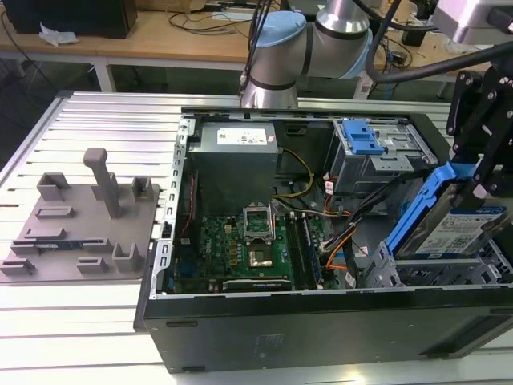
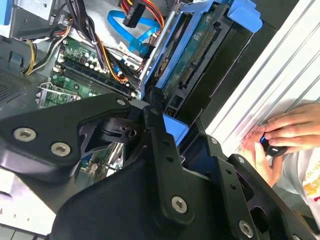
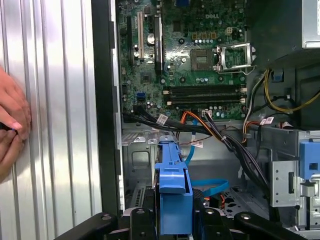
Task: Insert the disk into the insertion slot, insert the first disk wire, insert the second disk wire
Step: 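Insert the disk into the insertion slot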
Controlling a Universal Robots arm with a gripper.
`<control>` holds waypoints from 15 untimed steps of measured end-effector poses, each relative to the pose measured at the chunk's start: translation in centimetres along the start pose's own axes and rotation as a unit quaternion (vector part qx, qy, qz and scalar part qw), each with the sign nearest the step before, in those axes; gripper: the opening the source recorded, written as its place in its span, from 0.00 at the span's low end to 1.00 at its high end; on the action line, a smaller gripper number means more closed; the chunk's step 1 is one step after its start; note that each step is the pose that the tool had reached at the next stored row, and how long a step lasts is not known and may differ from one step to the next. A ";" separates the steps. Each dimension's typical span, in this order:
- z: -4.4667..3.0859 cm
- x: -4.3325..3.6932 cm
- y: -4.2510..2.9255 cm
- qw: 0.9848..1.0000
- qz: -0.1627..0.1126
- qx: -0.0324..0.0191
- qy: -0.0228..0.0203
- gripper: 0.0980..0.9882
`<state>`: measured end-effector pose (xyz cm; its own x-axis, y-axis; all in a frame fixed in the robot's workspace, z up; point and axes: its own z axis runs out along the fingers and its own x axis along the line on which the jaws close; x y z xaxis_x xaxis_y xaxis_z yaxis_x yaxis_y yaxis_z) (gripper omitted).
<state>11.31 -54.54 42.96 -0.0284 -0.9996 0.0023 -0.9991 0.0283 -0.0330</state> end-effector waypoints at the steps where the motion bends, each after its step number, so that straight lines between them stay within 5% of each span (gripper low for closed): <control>1: 0.17 0.02 0.01 1.000 0.000 0.000 0.000 0.30; 15: 3.58 0.33 0.11 1.000 0.000 0.000 0.000 0.30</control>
<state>11.31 -54.88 39.38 -0.0284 -0.9996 0.0023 -0.9991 0.0283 -0.0330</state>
